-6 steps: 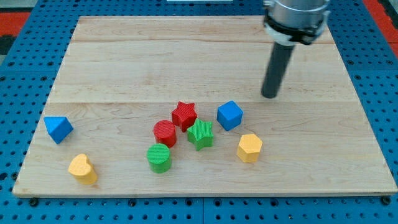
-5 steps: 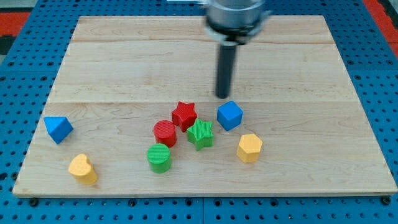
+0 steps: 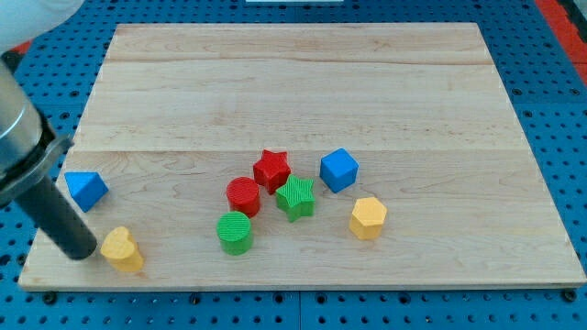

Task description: Push the yellow heart to the bottom side of the green circle

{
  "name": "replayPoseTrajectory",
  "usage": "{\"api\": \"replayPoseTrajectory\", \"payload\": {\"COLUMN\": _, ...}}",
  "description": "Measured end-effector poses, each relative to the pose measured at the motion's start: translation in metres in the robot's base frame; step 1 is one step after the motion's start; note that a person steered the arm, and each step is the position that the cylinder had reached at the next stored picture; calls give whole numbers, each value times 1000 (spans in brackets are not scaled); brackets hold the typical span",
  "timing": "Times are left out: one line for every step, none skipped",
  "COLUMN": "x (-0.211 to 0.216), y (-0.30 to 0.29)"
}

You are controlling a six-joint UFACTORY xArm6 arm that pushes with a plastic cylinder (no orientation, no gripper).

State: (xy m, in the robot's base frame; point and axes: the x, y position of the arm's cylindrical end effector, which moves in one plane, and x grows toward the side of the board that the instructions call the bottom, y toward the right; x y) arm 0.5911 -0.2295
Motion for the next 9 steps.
{"api": "replayPoseTrajectory", "payload": {"x": 10, "y": 23}}
{"api": "replayPoseTrajectory", "payload": {"x": 8, "y": 61}}
{"api": "replayPoseTrajectory", "payload": {"x": 7, "y": 91}}
{"api": "replayPoseTrajectory", "payload": {"x": 8, "y": 58}}
{"api": "replayPoseTrajectory", "payload": {"x": 8, "y": -11}}
{"api": "replayPoseTrajectory", "payload": {"x": -24, "y": -13}}
{"api": "replayPoseTrajectory", "payload": {"x": -32, "y": 7}}
{"api": "replayPoseTrajectory", "payload": {"x": -32, "y": 48}}
{"api": "replayPoseTrajectory", "payload": {"x": -23, "y": 101}}
